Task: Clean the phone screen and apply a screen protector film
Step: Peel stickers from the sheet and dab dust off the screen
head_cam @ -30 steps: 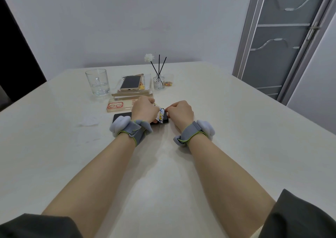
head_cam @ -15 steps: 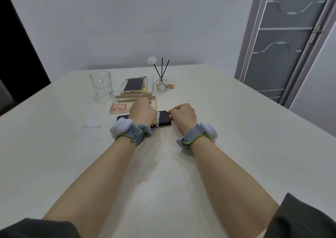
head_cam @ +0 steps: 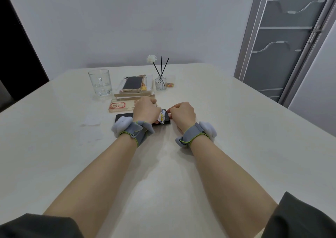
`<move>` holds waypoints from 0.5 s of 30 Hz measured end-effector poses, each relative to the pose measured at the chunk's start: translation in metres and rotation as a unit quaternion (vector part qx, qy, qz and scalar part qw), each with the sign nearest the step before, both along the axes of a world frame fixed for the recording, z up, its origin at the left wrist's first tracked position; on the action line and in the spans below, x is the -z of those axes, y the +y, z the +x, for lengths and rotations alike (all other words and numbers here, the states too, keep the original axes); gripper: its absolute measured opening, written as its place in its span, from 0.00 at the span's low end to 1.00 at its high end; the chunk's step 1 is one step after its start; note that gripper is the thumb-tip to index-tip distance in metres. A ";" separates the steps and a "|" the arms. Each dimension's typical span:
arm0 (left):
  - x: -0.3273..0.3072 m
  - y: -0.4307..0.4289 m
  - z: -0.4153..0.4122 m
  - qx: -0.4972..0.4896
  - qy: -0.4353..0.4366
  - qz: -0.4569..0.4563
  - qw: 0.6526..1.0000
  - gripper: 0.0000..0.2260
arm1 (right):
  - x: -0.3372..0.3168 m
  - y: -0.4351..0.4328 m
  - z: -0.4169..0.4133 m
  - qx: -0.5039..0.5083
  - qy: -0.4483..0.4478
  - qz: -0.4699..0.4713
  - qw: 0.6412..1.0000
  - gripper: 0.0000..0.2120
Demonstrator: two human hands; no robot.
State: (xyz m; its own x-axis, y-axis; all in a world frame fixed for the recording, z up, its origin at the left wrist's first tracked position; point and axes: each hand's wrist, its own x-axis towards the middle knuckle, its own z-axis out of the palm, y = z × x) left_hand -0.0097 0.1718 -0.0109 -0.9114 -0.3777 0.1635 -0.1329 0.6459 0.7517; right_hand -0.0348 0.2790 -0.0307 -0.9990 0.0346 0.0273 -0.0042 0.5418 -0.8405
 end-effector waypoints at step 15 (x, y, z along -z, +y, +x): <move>-0.001 -0.010 0.004 -0.010 -0.020 -0.059 0.998 0.19 | 0.001 0.001 0.001 -0.007 -0.004 -0.004 1.000 0.15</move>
